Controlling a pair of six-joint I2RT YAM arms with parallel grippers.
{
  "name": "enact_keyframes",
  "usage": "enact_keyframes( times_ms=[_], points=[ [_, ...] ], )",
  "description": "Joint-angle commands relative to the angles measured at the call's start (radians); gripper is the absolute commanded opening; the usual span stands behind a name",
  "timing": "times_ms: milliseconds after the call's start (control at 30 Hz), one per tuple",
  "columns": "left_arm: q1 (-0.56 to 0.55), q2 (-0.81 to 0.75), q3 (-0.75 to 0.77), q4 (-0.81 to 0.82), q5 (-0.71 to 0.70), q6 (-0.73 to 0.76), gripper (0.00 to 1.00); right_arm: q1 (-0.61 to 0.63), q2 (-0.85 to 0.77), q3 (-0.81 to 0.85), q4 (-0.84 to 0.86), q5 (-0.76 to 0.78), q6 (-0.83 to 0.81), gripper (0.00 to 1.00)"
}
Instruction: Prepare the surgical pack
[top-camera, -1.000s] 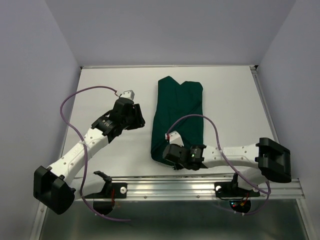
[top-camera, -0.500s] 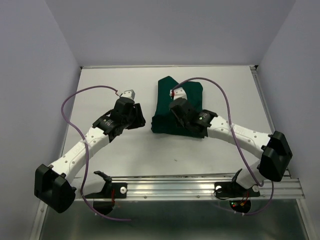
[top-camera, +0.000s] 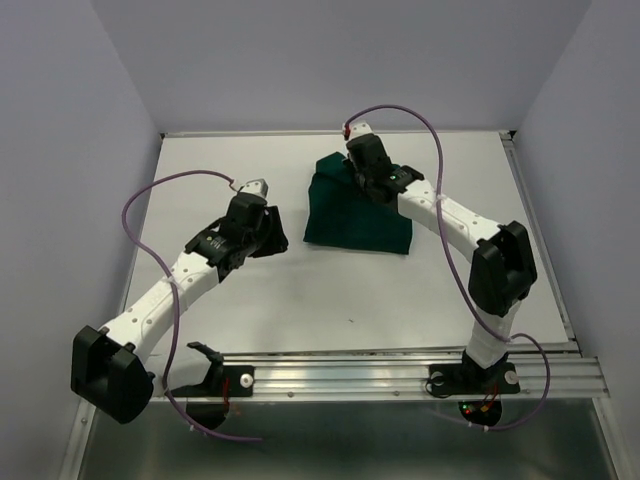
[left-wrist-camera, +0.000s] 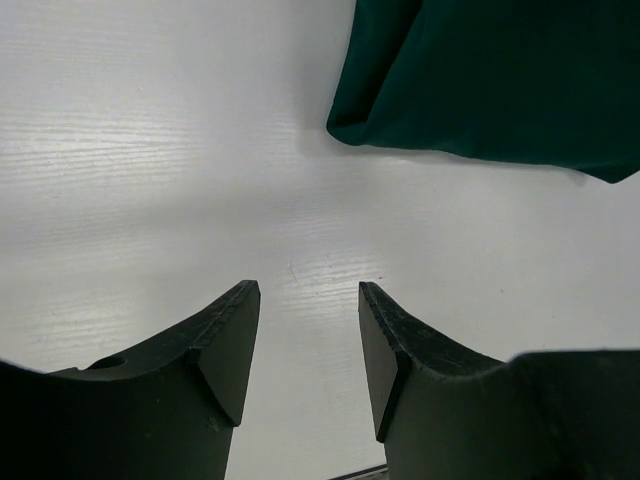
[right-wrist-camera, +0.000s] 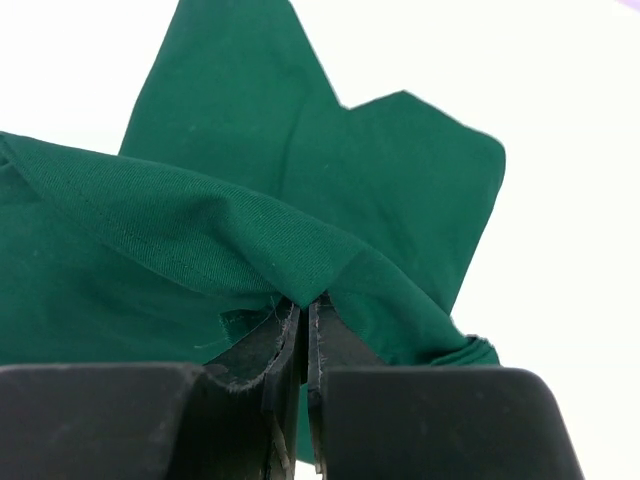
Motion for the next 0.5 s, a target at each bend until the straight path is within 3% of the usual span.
enact_keyframes(
  times_ms=[0,467],
  points=[
    [0.011,0.014,0.016,0.01,0.012,0.03,0.55,-0.027,0.056,0.133,0.084,-0.009,-0.065,0.01],
    [0.028,0.061,0.022,0.018,0.041,0.063,0.55,-0.068,0.168,0.296,0.103,0.005,-0.102,0.01]
  ],
)
